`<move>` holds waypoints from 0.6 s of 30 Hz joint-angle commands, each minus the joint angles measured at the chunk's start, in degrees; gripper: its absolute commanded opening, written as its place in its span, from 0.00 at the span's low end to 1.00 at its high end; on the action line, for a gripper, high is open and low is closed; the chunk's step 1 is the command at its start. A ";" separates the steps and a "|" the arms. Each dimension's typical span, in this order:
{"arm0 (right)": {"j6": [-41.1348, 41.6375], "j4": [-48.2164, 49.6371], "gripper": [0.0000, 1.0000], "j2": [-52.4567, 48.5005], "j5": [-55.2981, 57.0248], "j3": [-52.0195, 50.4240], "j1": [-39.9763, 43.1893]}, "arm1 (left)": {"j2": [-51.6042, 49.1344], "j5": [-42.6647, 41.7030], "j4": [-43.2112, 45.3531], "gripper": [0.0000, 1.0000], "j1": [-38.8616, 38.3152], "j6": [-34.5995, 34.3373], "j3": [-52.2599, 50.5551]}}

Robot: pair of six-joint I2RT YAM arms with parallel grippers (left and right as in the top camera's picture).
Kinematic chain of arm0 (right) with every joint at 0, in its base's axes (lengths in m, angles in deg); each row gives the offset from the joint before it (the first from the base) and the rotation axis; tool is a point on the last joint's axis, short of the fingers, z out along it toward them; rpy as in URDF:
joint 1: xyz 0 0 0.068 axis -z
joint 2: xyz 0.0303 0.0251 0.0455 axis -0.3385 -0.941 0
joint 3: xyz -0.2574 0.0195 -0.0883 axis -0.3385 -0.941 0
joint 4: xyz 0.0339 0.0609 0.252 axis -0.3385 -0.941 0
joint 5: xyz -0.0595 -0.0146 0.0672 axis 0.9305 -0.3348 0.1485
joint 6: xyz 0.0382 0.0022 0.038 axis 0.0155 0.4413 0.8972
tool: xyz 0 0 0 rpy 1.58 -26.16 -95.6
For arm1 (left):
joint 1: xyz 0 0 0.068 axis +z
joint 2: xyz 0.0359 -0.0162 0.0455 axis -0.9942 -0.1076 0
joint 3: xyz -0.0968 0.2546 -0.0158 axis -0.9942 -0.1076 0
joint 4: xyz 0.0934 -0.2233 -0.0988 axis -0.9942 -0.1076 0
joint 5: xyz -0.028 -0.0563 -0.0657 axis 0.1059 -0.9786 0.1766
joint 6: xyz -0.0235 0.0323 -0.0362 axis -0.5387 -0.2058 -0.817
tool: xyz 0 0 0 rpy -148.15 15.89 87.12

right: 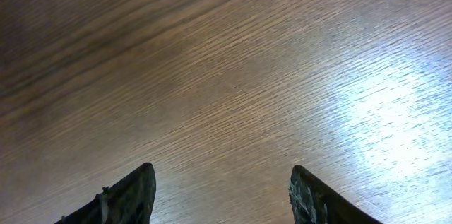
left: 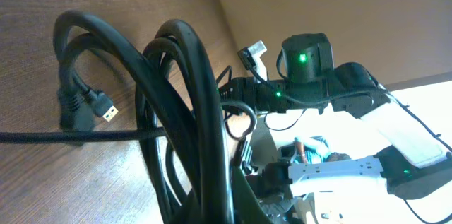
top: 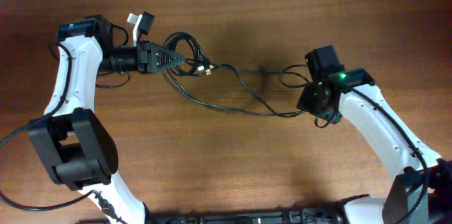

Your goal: Untangle cables

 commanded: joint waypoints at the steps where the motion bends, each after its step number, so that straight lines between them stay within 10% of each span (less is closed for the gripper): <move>1: -1.66 -1.99 0.61 -0.39 4.24 -0.59 7.06 | 0.57 0.96 0.52 0.00 0.61 0.33 0.63; 8: -10.64 -4.48 0.69 -0.39 3.98 -0.59 25.88 | 0.57 5.16 2.34 0.00 0.52 0.31 0.63; 10: -11.13 -4.26 0.87 -0.39 2.08 -0.59 26.03 | 0.57 5.16 2.45 0.00 0.52 0.31 0.63; 18: -51.74 -1.42 0.88 -0.07 -60.00 -0.59 25.64 | 0.57 9.73 11.54 0.00 -13.66 0.72 0.63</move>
